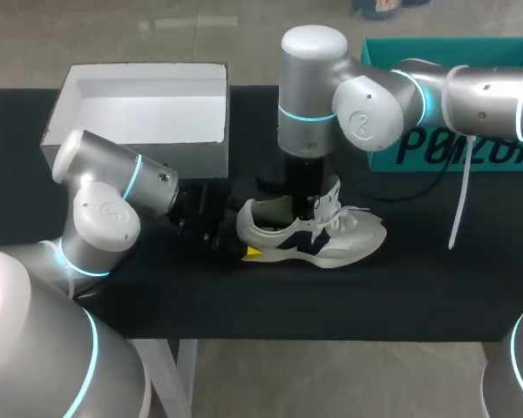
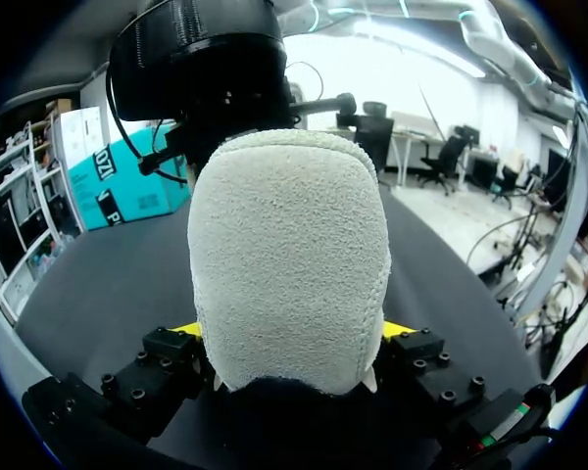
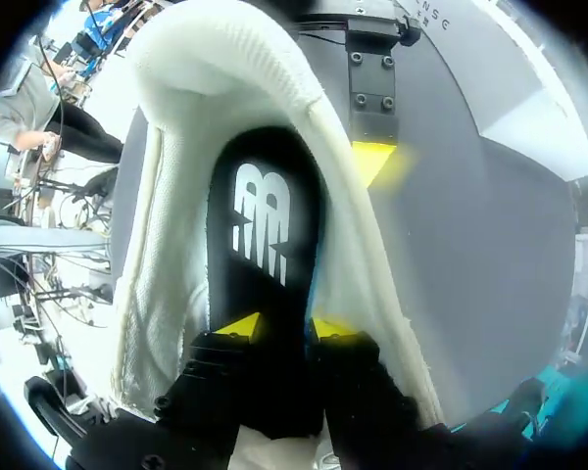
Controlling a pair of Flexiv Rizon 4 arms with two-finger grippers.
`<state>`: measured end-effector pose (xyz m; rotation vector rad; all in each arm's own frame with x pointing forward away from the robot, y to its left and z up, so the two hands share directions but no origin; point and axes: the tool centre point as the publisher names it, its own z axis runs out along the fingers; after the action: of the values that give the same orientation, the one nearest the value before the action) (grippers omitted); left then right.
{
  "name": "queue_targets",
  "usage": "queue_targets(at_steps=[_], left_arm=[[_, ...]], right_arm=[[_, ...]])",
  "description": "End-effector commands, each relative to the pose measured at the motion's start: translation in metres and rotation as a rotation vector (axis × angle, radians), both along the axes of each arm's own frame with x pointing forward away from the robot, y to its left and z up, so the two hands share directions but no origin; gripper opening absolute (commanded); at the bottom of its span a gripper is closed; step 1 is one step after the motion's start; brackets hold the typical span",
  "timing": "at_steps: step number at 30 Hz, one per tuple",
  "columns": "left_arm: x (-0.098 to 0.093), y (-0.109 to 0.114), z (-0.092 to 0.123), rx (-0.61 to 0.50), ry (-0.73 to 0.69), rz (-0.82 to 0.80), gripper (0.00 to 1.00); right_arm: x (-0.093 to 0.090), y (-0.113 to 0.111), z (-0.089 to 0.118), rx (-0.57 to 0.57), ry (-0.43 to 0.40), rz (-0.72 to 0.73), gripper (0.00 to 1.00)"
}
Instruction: Take the shoe out of the shoebox, open the shoe tongue, remove and reinsert the insole, then place the shoe into the shoebox
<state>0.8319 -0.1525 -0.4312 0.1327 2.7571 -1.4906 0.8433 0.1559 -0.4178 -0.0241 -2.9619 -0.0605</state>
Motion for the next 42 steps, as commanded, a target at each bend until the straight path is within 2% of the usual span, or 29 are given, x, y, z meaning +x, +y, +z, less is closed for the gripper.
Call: queue_targets(at_steps=[1, 3, 9, 15, 22, 27, 34, 37, 42], left_arm=[[0.004, -0.004, 0.002, -0.001, -0.004, 0.004, 0.00], [0.004, -0.004, 0.002, -0.001, -0.004, 0.004, 0.00], [0.004, -0.004, 0.002, -0.001, -0.004, 0.004, 0.00], [0.004, -0.004, 0.002, -0.001, -0.004, 0.004, 0.00], [0.004, -0.004, 0.002, -0.001, -0.004, 0.004, 0.00], [0.004, -0.004, 0.002, -0.001, -0.004, 0.004, 0.00], [0.004, -0.004, 0.002, -0.001, -0.004, 0.004, 0.00], [0.004, -0.004, 0.002, -0.001, -0.004, 0.004, 0.00], [0.004, -0.004, 0.002, -0.001, -0.004, 0.004, 0.00]], right_arm=[[-0.021, 0.005, -0.047, 0.010, 0.009, -0.022, 0.17], [-0.022, 0.005, -0.049, 0.008, 0.010, -0.029, 0.00], [-0.020, 0.000, -0.042, 0.017, -0.008, -0.074, 0.00], [-0.011, -0.005, -0.016, 0.017, -0.066, -0.063, 0.00], [-0.002, -0.005, 0.023, 0.037, -0.187, -0.040, 0.00], [0.011, -0.006, 0.041, 0.054, -0.258, -0.024, 0.00], [0.016, -0.005, 0.065, 0.086, -0.320, -0.001, 0.00], [0.019, -0.011, 0.071, 0.084, -0.340, 0.004, 0.00], [0.018, -0.033, 0.077, 0.061, -0.359, -0.017, 0.00]])
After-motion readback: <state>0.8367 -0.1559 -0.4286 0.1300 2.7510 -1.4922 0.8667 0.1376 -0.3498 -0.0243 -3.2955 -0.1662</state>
